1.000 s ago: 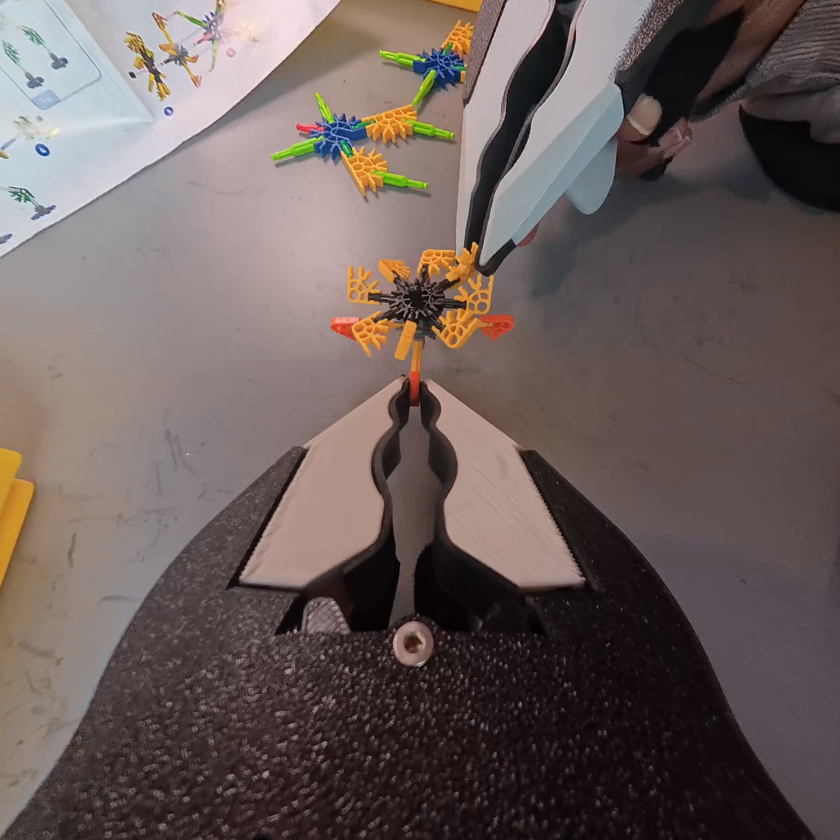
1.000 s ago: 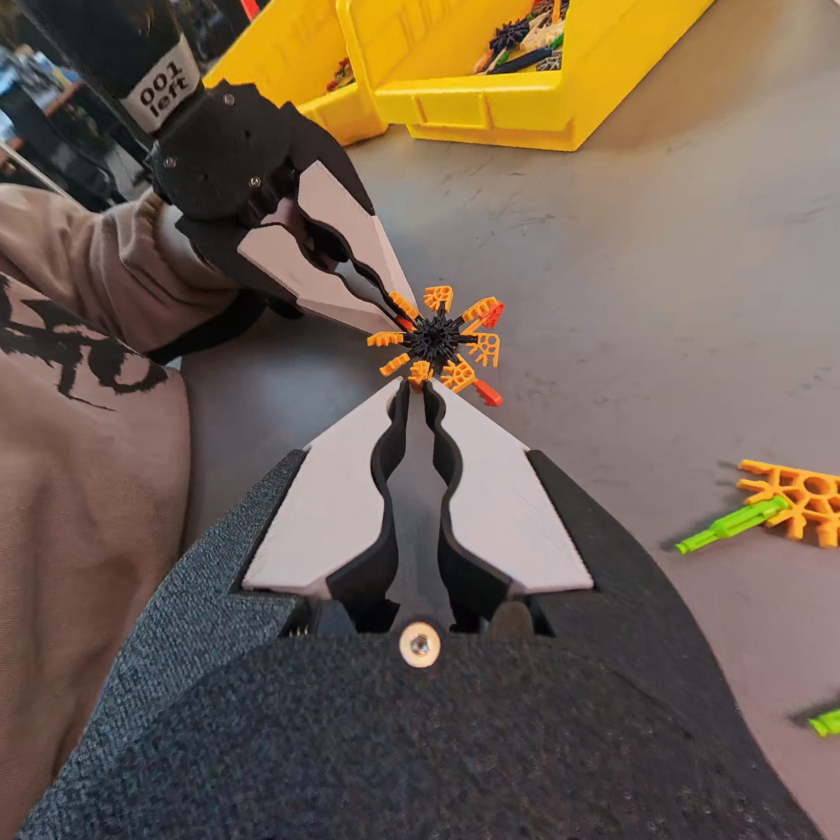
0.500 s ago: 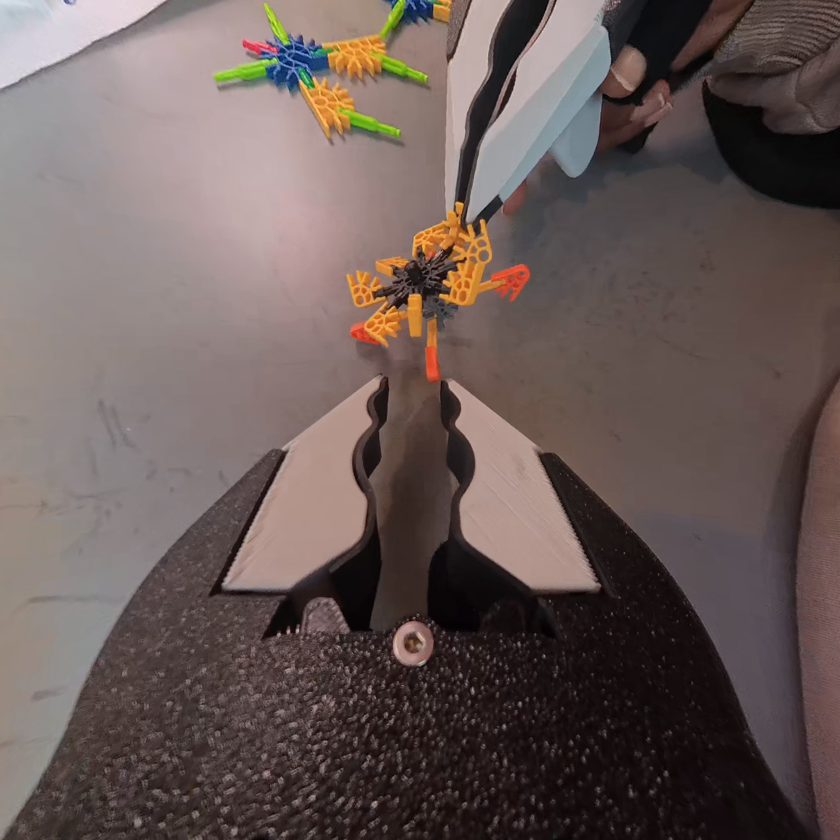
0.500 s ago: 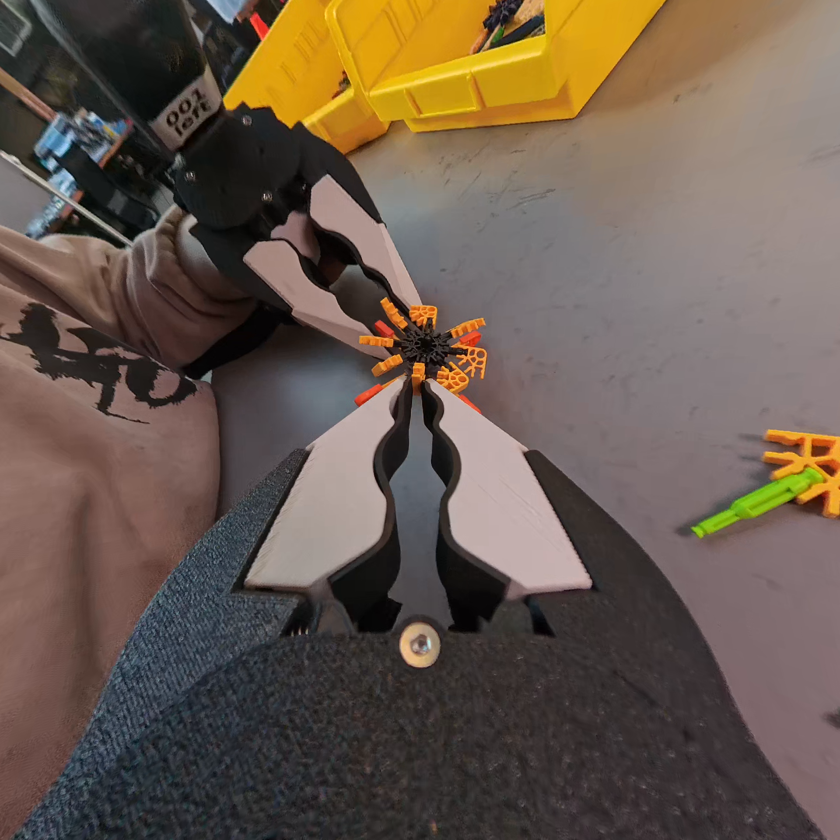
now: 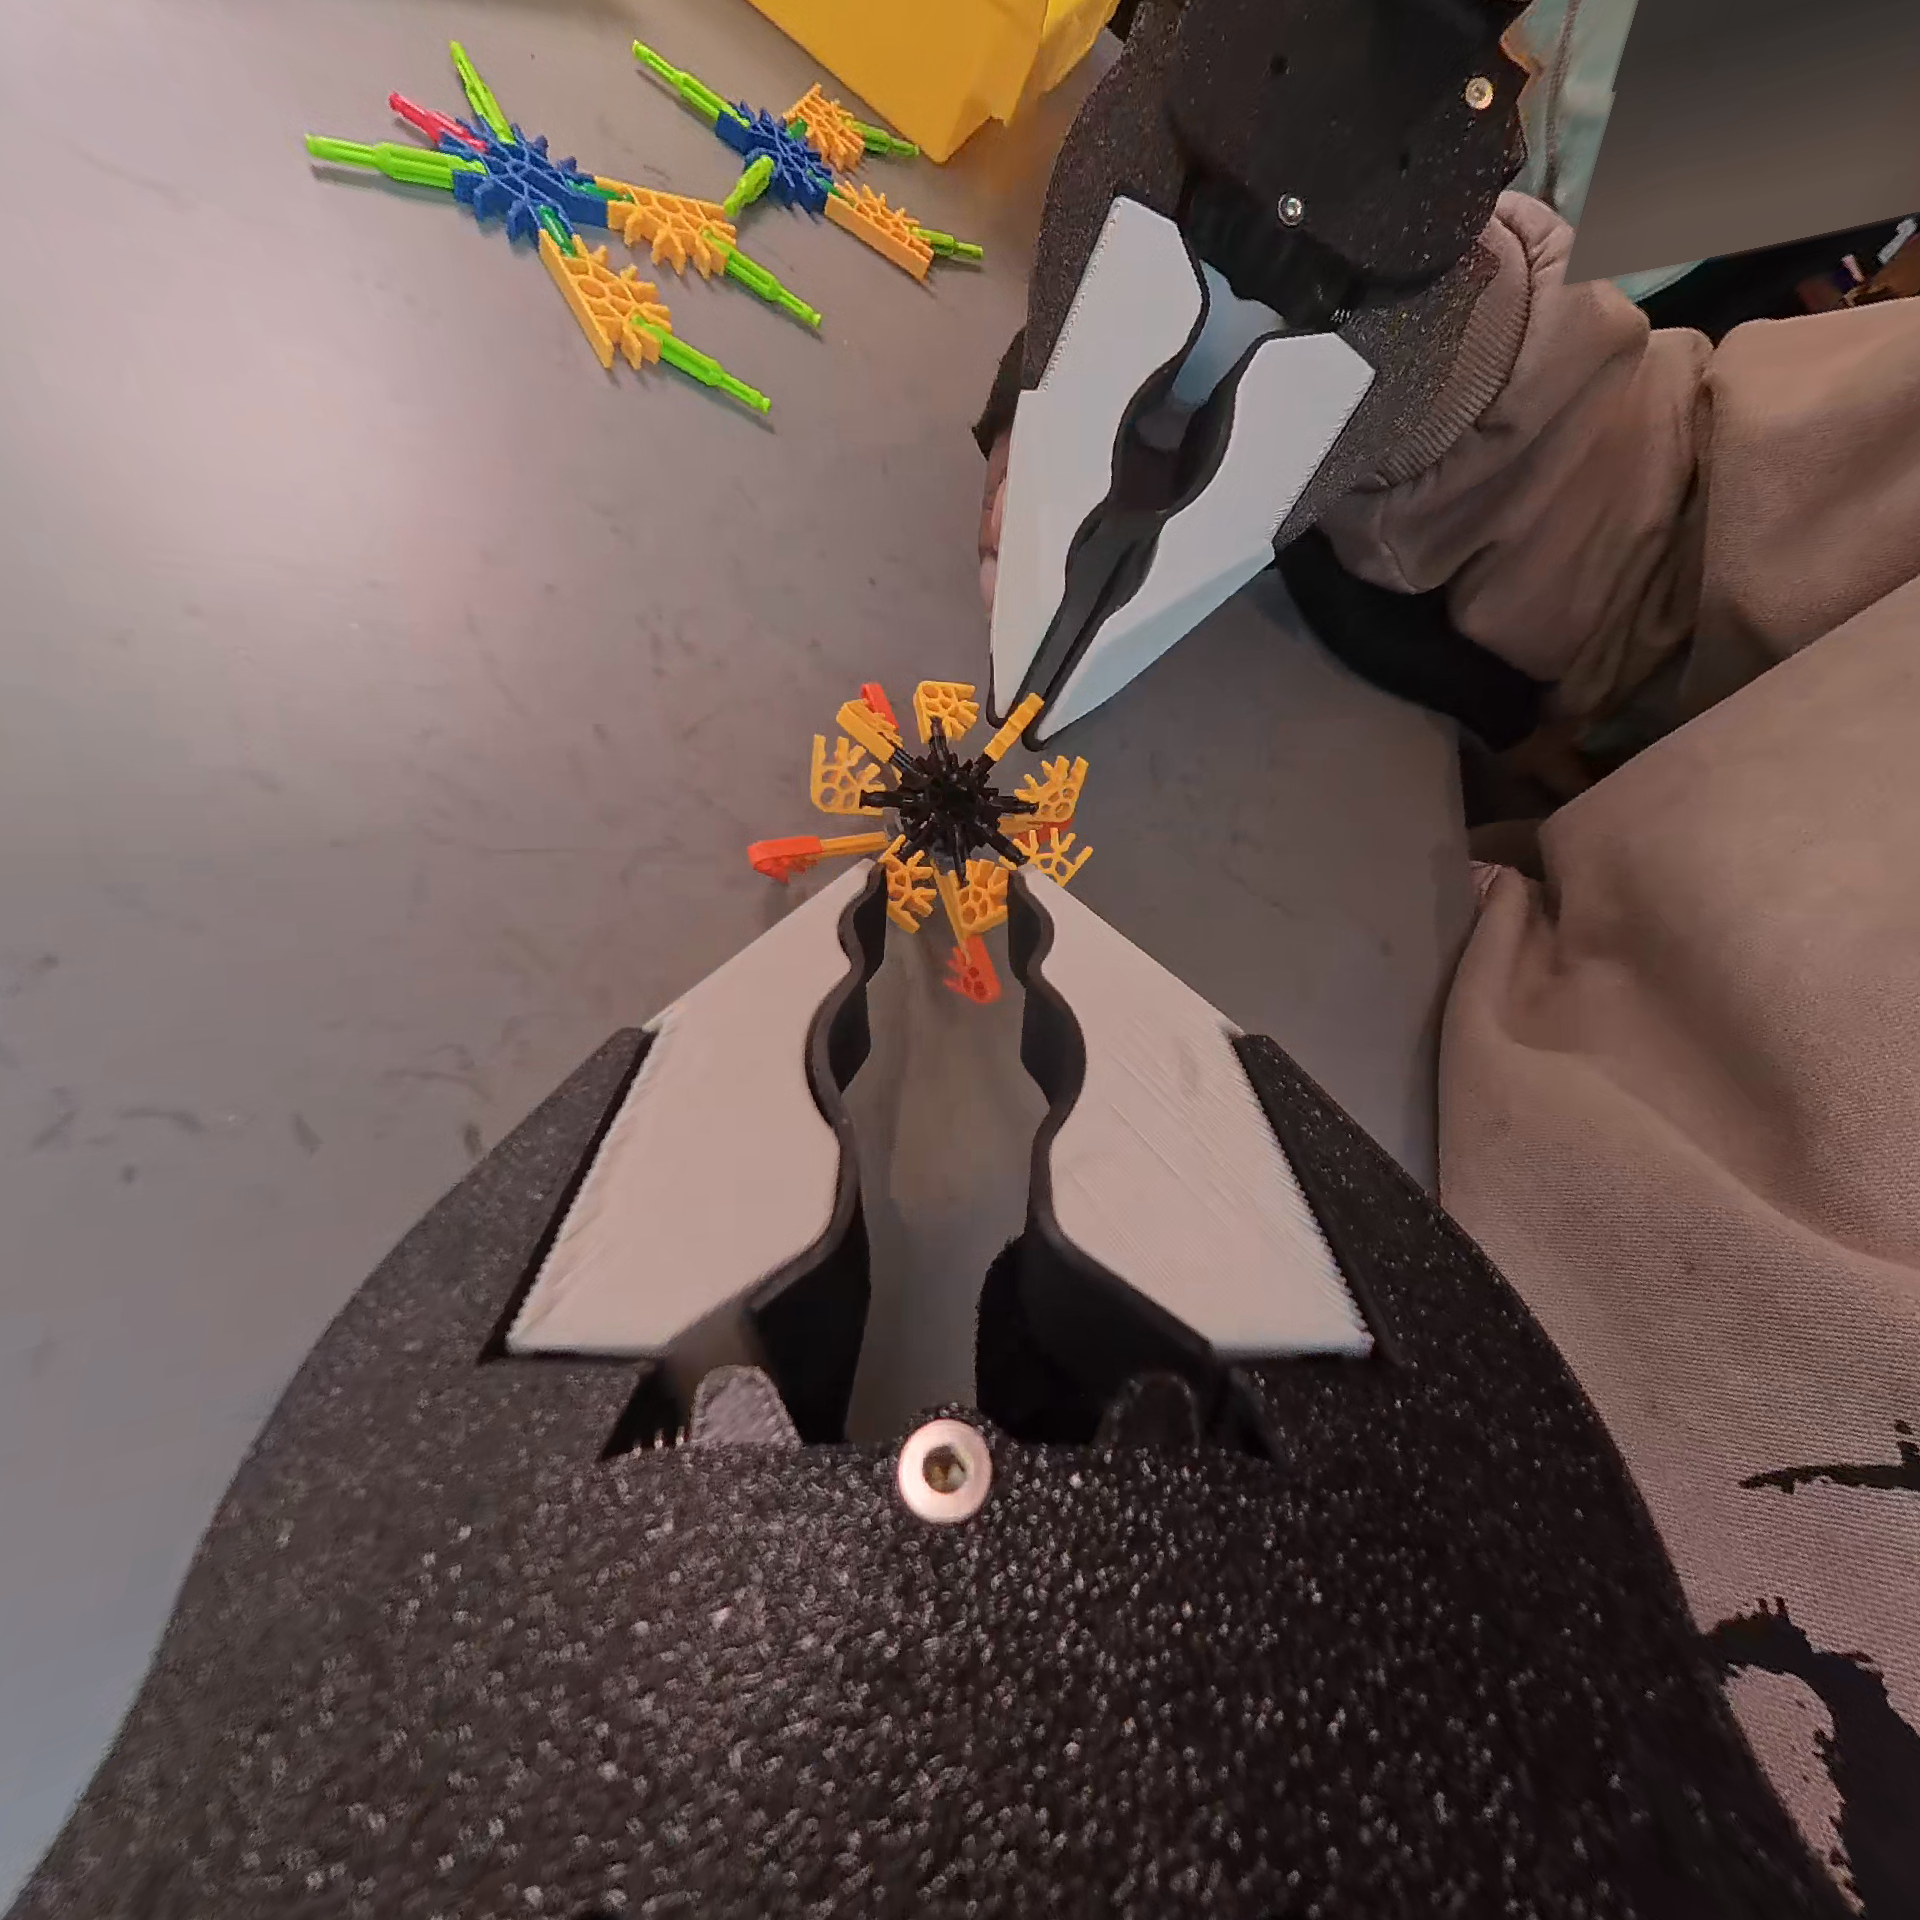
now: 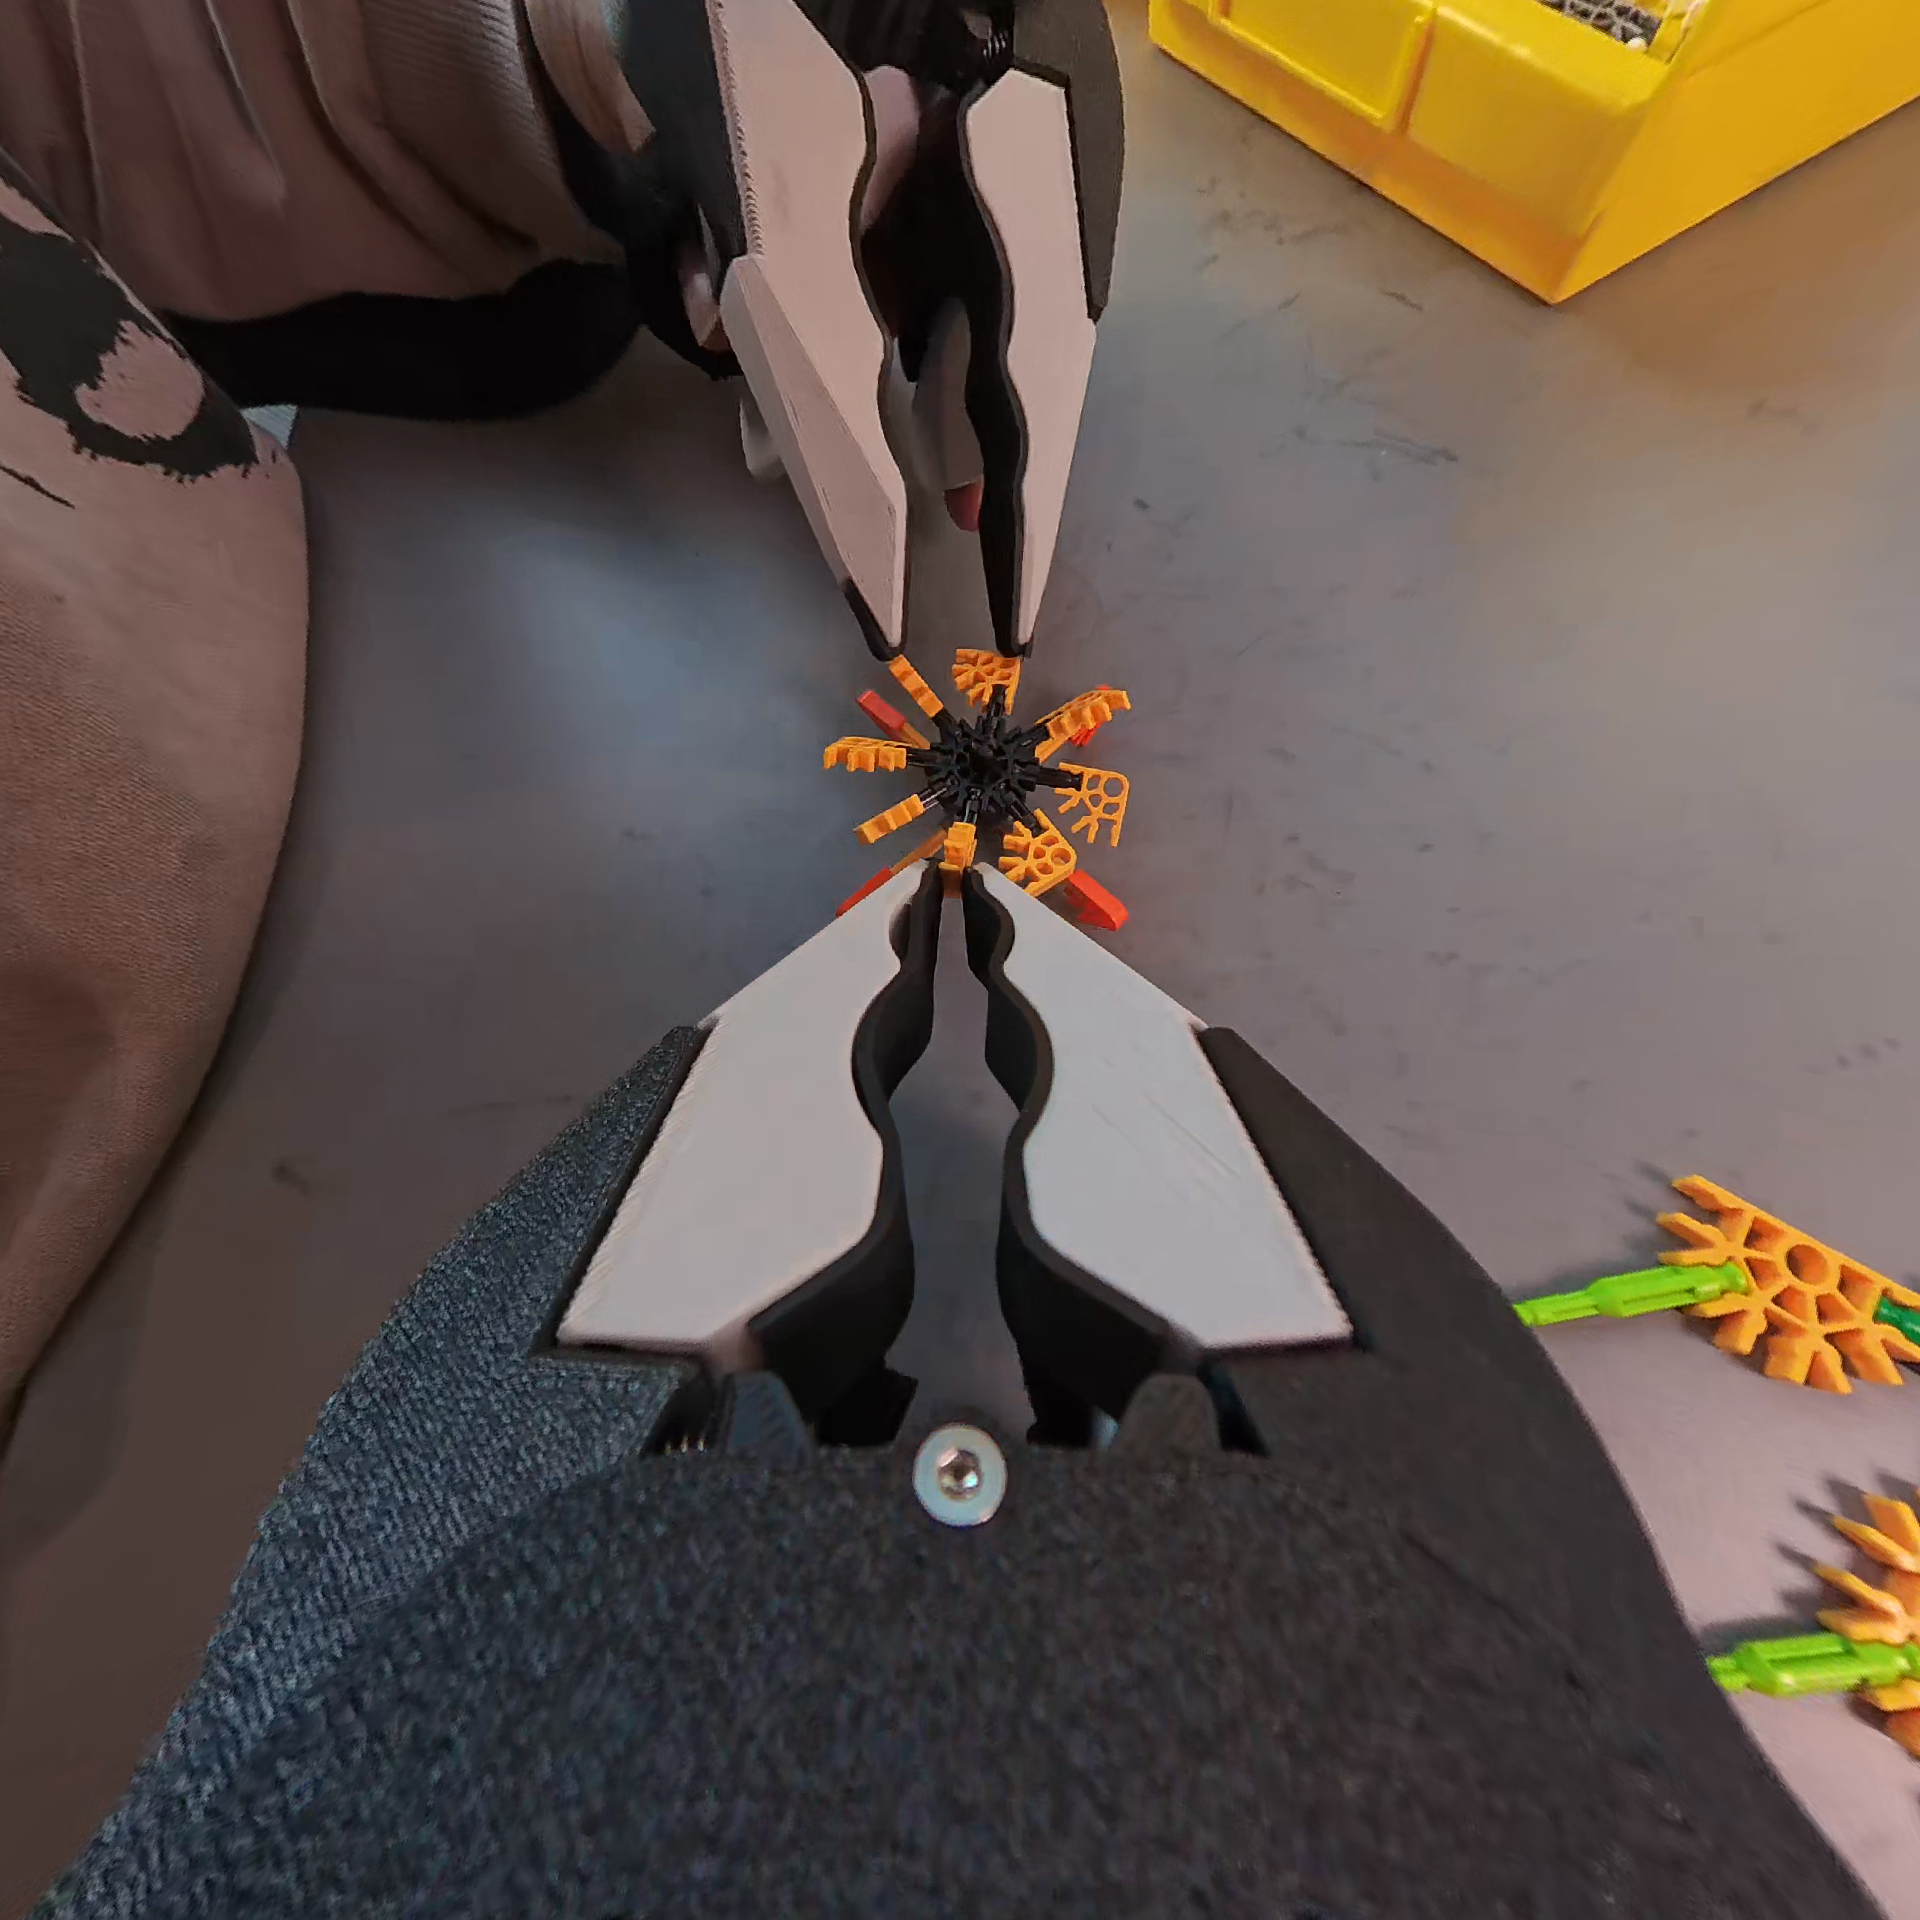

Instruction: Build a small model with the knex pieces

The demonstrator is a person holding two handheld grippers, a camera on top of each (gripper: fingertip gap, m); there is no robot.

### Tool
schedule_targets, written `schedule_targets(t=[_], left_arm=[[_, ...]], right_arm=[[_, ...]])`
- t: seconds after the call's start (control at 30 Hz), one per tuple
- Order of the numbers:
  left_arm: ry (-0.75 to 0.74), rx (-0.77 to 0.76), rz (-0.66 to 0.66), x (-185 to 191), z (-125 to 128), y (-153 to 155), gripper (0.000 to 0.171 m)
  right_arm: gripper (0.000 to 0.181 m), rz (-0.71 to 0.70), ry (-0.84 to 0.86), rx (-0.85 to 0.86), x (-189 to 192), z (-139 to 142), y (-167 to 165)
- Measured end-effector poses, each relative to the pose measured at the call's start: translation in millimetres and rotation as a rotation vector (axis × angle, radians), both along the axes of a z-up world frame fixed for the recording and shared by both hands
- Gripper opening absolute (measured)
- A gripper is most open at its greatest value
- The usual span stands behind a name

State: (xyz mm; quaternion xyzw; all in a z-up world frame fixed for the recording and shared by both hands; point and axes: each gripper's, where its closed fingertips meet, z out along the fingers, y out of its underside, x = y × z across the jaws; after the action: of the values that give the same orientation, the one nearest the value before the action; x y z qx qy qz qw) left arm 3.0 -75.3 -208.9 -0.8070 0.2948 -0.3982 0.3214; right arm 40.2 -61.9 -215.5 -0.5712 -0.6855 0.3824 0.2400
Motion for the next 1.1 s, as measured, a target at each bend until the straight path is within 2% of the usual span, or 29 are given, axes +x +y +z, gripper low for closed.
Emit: schedule_targets(t=[0.1,0.3,0.5,0.73,0.93,1.03,1.1], left_arm=[[0.018,0.011,-0.005,0,0,-1,0.022],[0.056,0.047,-0.04,5,0,-6,0.018],[0.056,0.046,-0.045,5,0,-8,0.018],[0.0,0.048,-0.019,0,11,-3,0.02],[0.041,0.056,-0.035,3,3,-5,0.038],[0.11,0.116,-0.017,0,-2,1,0.04],[0.103,0.103,-0.021,1,-2,0,0.04]], right_arm=[[0.002,-0.034,-0.018,-0.085,0,0,1],[0.002,-0.149,-0.063,-0.429,-1,1,2],[0.002,-0.172,-0.071,-0.583,-2,1,1],[0.002,-0.156,-0.047,-0.507,-3,4,1],[0.002,-0.121,-0.025,-0.302,-3,3,3],[0.002,-0.102,-0.036,-0.25,-3,0,1],[0.002,-0.091,-0.037,-0.218,-3,0,0]])
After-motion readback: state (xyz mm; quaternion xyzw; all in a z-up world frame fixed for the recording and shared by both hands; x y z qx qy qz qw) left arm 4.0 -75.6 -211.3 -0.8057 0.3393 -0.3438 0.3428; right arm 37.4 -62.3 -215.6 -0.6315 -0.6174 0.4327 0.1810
